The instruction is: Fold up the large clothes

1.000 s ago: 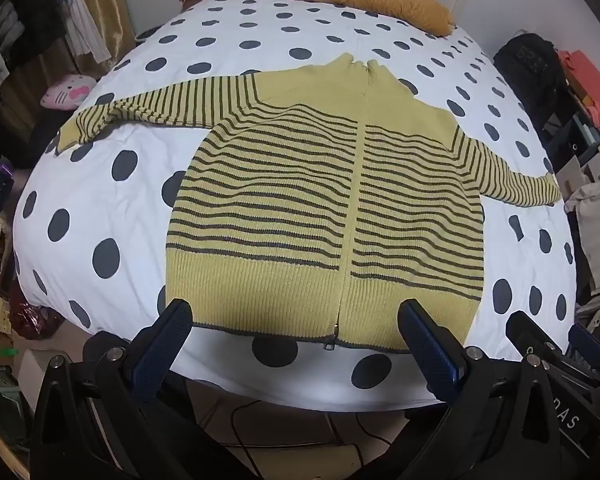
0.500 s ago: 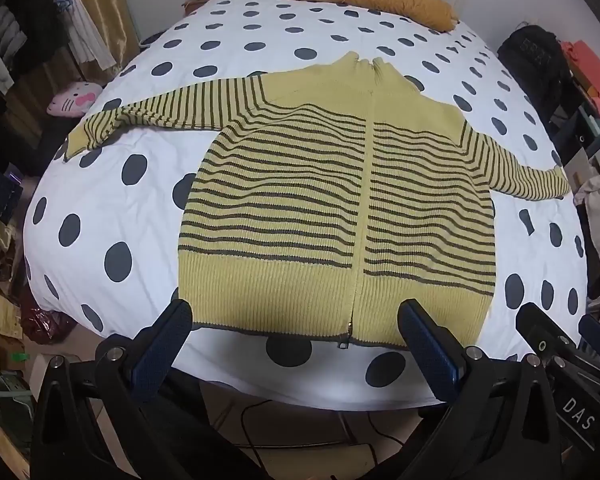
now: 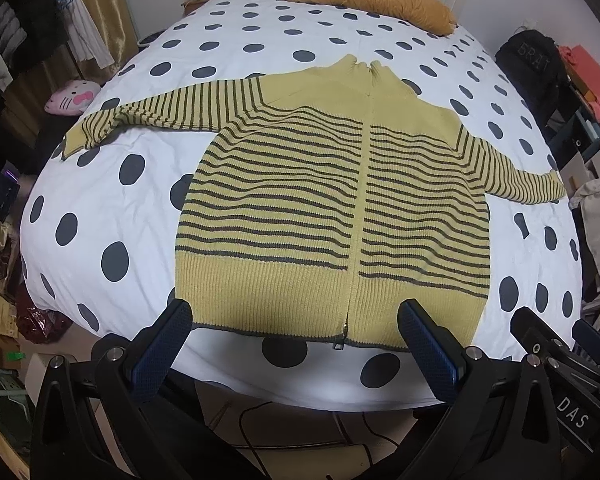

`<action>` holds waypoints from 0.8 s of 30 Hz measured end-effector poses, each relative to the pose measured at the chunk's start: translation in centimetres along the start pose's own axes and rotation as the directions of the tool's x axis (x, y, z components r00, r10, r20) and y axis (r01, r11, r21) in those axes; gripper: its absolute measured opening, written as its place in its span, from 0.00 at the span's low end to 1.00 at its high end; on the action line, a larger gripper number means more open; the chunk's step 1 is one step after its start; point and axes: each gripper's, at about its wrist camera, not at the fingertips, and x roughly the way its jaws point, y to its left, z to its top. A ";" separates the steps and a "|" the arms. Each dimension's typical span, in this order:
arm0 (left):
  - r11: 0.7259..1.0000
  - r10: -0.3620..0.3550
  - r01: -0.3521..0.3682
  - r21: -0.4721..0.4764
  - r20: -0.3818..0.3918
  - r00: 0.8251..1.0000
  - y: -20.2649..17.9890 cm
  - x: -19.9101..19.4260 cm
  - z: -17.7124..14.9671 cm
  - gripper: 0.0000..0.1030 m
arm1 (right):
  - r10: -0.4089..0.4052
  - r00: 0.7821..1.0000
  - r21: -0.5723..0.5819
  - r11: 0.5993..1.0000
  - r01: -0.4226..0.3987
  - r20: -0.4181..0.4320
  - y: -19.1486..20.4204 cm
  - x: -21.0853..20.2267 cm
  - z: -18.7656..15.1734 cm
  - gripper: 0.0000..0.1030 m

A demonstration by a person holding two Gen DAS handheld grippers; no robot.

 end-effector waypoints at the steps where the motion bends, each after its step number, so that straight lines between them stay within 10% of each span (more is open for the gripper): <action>1: 1.000 -0.001 0.001 0.002 -0.001 1.000 0.0 0.0 0.0 0.99 | -0.001 1.000 0.001 1.000 0.001 0.000 0.0 0.0 0.0 1.00; 24: 1.000 -0.005 0.005 -0.016 -0.009 1.000 0.4 0.2 -0.1 0.99 | 0.000 1.000 0.004 1.000 0.000 0.002 -0.2 -0.1 -0.3 1.00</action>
